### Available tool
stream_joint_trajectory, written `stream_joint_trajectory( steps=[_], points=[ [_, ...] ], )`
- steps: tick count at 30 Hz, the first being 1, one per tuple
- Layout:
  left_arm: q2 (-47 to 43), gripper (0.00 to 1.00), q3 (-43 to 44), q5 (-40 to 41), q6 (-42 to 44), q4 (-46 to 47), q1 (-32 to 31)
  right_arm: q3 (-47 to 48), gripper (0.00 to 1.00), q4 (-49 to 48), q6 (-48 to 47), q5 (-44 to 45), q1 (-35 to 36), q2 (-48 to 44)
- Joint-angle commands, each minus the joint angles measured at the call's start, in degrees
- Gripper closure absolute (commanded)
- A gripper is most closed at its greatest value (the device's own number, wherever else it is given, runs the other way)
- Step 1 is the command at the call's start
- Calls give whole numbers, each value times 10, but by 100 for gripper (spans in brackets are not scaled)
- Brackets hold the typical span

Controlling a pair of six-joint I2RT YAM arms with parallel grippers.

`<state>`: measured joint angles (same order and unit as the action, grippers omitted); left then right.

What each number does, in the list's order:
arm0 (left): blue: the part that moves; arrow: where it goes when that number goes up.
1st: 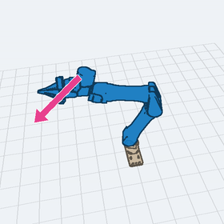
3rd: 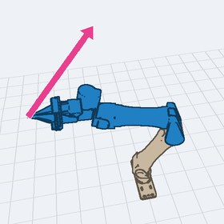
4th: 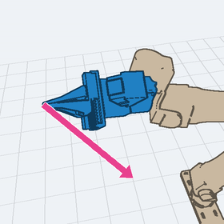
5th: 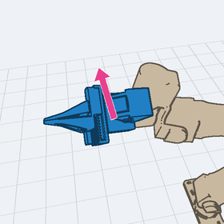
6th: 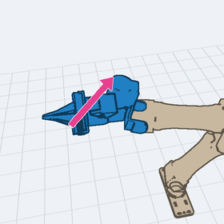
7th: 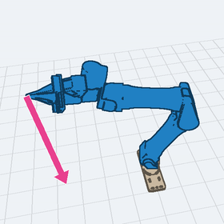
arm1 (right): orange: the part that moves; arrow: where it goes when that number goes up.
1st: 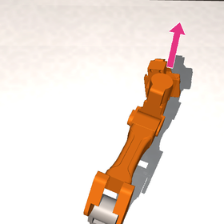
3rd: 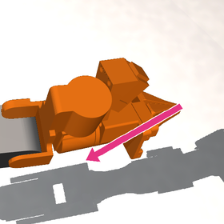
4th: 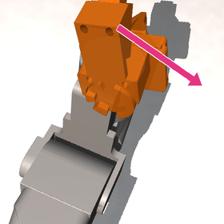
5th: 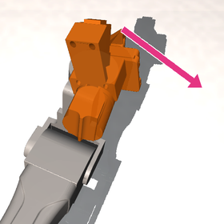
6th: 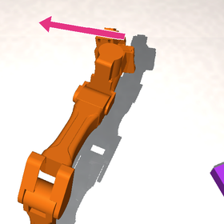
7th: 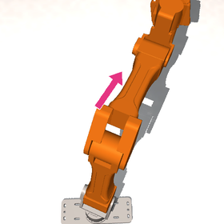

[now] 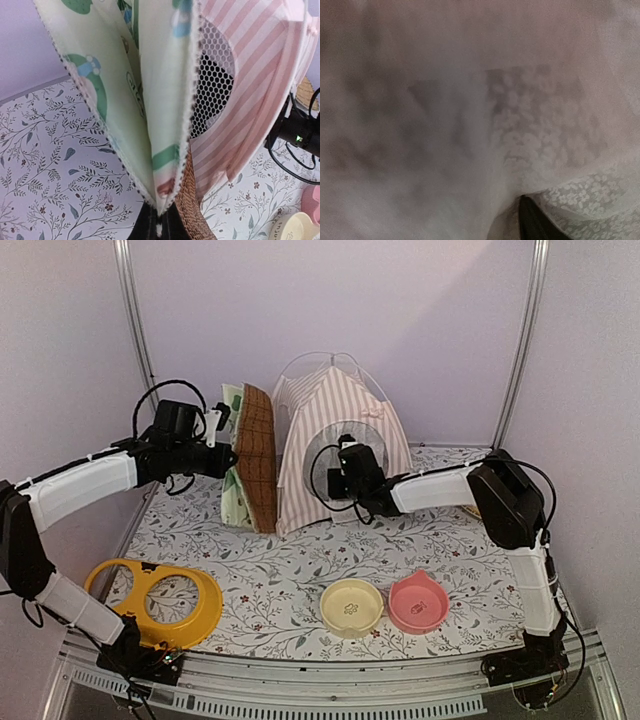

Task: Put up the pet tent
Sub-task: Pick up the tent flap from the tent.

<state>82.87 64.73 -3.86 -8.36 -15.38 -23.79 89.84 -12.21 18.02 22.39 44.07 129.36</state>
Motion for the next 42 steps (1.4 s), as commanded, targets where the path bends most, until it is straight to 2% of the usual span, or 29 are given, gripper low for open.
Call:
stream_joint_trajectory(
  steps=[1,3,4,10,18,22,27,29,32,34,39,42],
  points=[
    [-66,100,7,0,10,-21,-6,38,80,11,-3,7,0,-10],
    [-89,100,2,1,11,-35,-5,42,99,25,-3,0,0,-28],
    [-101,100,0,1,13,-41,-5,42,100,34,0,-6,0,-39],
    [-171,100,-17,-33,6,-85,-6,28,100,123,28,-69,5,-121],
    [-269,100,-64,-197,11,-119,-5,41,100,254,38,-193,9,-211],
    [-306,100,-81,-263,15,-142,-5,90,100,331,36,-250,9,-196],
    [-355,100,-112,-301,-10,-145,-5,91,100,317,68,-282,9,-170],
    [-374,100,-113,-296,-14,-164,-5,92,100,305,83,-275,7,-159],
    [-397,100,-91,-235,-5,-223,-3,98,100,274,108,-277,2,-130],
    [-409,100,-73,-228,3,-255,-1,132,100,270,125,-283,-1,-95],
    [-422,100,-95,-371,-7,-248,-1,198,100,263,153,-308,-5,-27],
    [-424,100,-137,-410,-20,-231,-2,211,100,257,172,-328,-9,-18]
  ],
)
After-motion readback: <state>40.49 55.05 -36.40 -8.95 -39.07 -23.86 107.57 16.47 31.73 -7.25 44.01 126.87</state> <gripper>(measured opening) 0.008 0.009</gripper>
